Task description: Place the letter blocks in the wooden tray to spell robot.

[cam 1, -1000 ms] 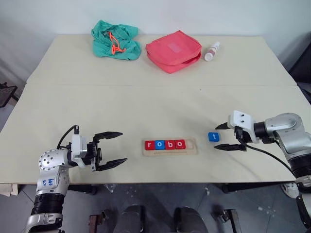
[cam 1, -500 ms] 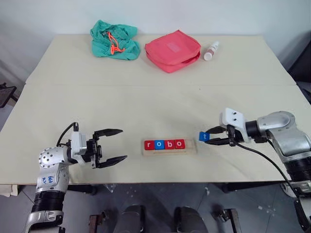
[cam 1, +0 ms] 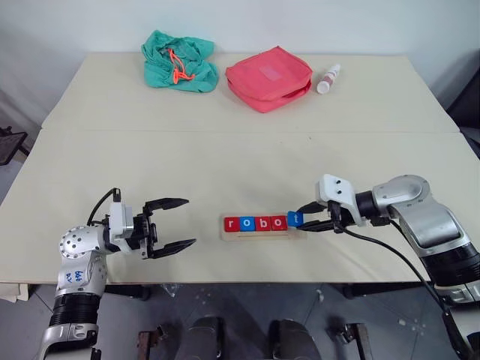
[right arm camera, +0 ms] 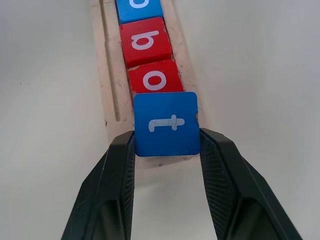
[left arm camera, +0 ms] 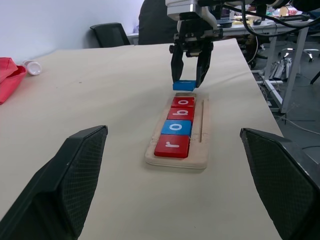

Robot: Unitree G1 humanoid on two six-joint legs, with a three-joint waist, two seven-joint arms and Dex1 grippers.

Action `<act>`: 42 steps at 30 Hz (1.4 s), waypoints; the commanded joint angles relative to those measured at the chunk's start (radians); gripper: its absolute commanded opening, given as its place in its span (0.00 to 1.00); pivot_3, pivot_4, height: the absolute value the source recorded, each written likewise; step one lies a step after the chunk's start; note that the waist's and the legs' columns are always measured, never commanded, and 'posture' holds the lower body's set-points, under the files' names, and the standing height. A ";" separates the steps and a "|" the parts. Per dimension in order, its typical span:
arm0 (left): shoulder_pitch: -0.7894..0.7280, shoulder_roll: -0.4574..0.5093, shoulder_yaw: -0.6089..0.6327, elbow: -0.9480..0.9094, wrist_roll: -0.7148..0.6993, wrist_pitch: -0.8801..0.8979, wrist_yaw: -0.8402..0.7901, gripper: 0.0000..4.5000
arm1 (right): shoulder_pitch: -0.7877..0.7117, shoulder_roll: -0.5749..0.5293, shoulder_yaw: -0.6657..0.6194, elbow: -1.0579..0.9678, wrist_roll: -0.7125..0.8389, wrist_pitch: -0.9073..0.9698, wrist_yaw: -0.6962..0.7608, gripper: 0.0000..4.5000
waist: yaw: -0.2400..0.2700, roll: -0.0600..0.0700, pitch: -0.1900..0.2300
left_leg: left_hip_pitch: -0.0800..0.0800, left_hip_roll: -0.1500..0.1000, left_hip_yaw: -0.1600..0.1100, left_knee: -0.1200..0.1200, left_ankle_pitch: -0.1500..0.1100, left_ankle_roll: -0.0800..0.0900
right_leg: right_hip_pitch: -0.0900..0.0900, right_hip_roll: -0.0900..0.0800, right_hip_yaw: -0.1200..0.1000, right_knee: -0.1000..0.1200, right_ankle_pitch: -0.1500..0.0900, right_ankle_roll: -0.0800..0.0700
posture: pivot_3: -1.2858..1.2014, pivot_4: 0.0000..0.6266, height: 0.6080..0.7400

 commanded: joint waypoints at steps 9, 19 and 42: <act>0.023 0.012 0.018 -0.038 -0.016 -0.011 0.021 1.00 | -0.020 -0.003 -0.014 -0.016 0.025 -0.047 0.037 0.93 | 0.000 0.000 0.000 | 0.000 0.000 0.000 0.000 0.000 0.000 | 0.000 0.000 0.000 0.000 0.000 0.000 | 0.52 0.24 1.00; 0.001 0.002 0.006 -0.015 -0.011 -0.017 0.019 1.00 | 0.010 -0.030 -0.081 -0.042 0.055 0.006 -0.010 0.90 | 0.001 0.000 0.000 | 0.000 0.000 0.000 0.000 0.000 0.000 | 0.000 0.000 0.000 0.000 0.000 0.000 | 0.52 0.24 1.00; 0.015 0.002 0.006 -0.026 -0.012 -0.020 0.027 1.00 | -0.030 0.058 -0.039 0.062 -0.002 -0.059 -0.050 0.01 | -0.001 0.000 0.000 | 0.000 0.000 0.000 0.000 0.000 0.000 | 0.000 0.000 0.000 0.000 0.000 0.000 | 0.52 0.24 1.00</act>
